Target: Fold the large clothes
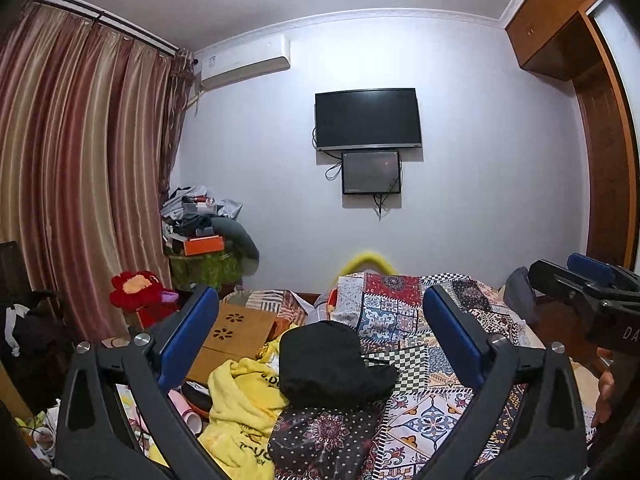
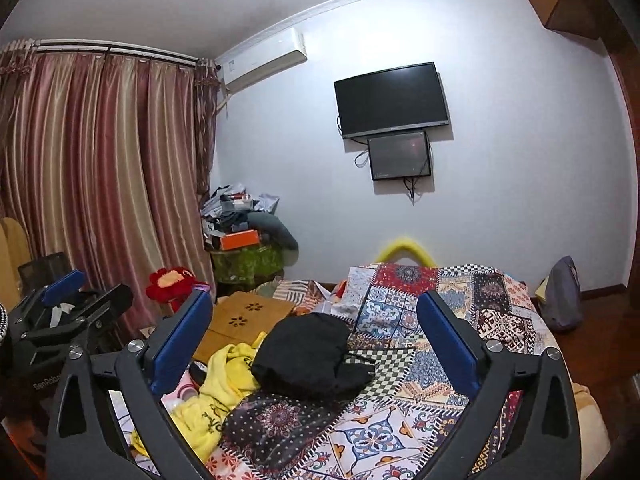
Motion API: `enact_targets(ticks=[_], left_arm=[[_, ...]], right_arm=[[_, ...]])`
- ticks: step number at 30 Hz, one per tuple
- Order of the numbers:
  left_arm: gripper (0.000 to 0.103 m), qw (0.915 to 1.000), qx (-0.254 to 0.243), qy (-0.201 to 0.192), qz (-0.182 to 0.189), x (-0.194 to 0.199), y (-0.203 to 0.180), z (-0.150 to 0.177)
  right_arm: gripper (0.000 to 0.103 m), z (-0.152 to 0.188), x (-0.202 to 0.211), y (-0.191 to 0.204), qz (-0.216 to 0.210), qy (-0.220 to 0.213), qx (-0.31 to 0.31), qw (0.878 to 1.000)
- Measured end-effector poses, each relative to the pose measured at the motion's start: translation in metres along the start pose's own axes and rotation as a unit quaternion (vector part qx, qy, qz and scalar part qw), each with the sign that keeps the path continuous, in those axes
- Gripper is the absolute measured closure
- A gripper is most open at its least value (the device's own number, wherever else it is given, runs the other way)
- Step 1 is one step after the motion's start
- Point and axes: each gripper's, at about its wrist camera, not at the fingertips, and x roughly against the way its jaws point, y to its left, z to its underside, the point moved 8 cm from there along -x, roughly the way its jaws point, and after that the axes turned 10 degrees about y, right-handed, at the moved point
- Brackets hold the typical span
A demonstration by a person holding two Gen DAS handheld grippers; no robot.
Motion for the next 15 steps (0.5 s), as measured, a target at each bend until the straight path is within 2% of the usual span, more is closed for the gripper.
enact_targets(ticks=[15], left_arm=[[0.0,0.9997,0.007,0.025,-0.002,-0.017,0.007,0.016]], right_arm=[[0.001,0.01,-0.002,0.002,0.006,0.021,0.0,1.0]])
